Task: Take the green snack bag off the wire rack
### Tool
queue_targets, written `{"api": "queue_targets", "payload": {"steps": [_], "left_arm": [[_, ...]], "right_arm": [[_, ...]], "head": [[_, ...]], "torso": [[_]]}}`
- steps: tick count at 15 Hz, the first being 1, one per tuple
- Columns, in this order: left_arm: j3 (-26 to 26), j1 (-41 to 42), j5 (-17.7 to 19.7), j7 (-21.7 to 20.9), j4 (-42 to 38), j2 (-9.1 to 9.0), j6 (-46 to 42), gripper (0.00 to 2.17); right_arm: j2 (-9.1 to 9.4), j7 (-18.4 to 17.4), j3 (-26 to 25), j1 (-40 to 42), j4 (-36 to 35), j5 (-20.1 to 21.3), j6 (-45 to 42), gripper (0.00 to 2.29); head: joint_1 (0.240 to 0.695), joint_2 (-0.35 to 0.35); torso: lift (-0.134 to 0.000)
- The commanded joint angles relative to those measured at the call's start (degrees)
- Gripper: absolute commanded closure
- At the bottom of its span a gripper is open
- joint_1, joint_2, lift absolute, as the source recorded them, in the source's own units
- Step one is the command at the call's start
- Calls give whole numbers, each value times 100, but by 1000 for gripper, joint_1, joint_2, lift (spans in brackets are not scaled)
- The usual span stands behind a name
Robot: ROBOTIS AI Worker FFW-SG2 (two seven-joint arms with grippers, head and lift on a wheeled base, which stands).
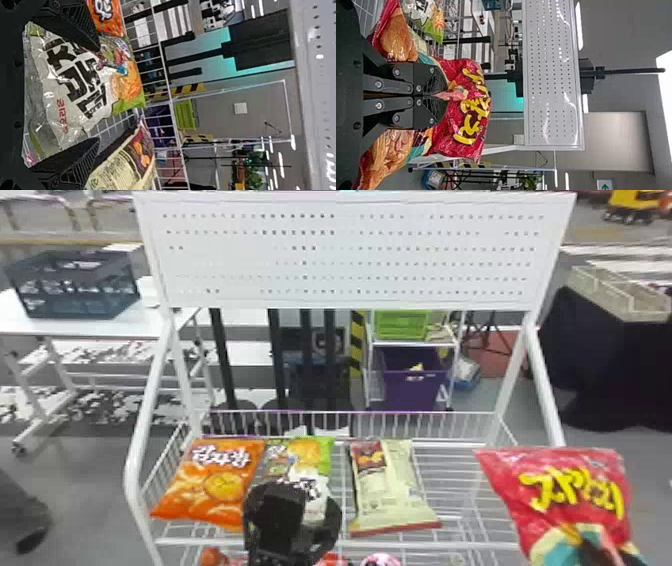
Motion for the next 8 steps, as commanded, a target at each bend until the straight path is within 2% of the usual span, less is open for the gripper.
{"api": "queue_targets", "payload": {"steps": [1,2,8], "left_arm": [[-11,-329,225,1,517,-127,10,90],[-2,-426,296,-25,737,-215,-95,90],[-2,-848,568,-157,1185,-276,-95,137]], "right_arm": [[0,1,16,0,-3,18,0,2179],[0,1,16,9,-3,18,0,2179],[0,1,8,35,5,35,0,2179]], "head": [[499,0],[499,0],[499,0]], "torso": [[0],[0],[0]]}}
